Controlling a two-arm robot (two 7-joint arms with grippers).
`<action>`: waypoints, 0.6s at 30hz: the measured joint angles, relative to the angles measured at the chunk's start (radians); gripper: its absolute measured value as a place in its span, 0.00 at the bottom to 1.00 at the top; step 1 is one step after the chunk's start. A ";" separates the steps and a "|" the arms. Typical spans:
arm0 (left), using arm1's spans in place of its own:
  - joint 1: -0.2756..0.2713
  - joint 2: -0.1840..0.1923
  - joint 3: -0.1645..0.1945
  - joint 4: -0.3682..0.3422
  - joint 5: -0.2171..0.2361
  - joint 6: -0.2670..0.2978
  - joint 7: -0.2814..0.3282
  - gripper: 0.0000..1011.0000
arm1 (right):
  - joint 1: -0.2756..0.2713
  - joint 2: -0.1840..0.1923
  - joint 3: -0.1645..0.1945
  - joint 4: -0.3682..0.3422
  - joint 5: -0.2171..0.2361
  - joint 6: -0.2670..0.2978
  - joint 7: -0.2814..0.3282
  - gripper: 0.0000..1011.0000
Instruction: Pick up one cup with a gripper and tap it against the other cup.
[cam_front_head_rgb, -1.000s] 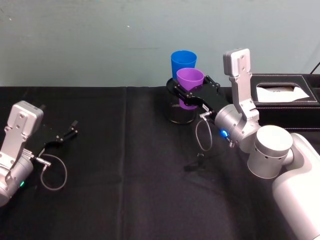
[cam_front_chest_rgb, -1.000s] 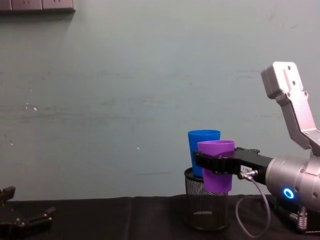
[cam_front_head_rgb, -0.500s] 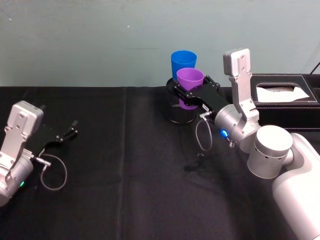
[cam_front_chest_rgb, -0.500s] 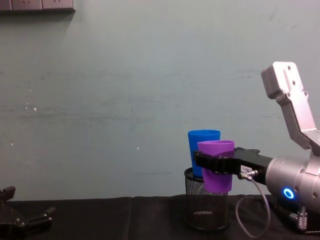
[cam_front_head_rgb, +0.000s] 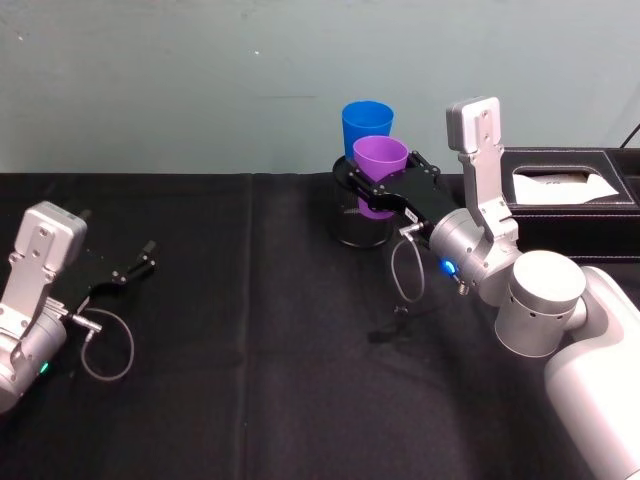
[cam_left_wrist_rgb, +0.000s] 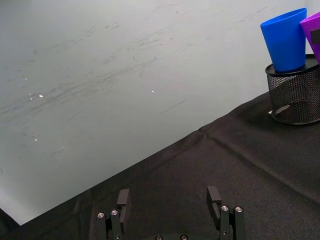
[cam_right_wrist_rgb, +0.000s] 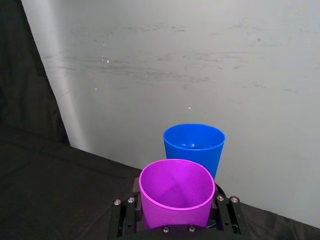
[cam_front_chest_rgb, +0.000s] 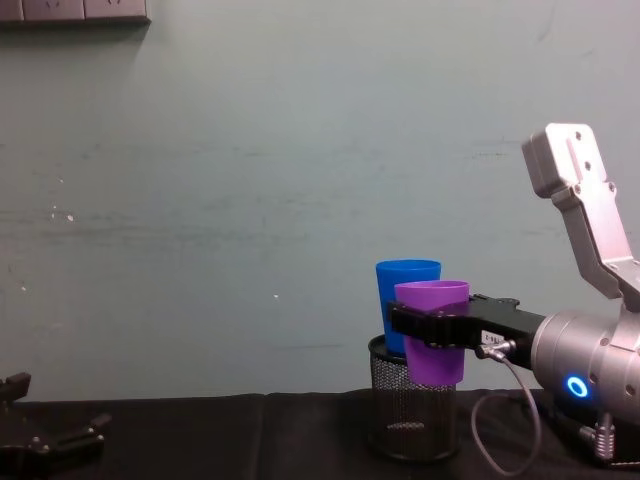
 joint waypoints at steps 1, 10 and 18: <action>0.000 0.000 0.000 0.000 0.000 0.000 0.000 0.99 | 0.000 0.000 0.000 0.000 0.000 0.000 0.000 0.72; 0.000 0.000 0.000 0.000 0.000 0.000 0.000 0.99 | 0.000 0.000 0.000 0.000 0.000 0.000 0.000 0.72; 0.000 0.000 0.000 0.000 0.000 0.000 0.000 0.99 | 0.000 0.000 0.000 0.000 0.000 0.000 0.000 0.72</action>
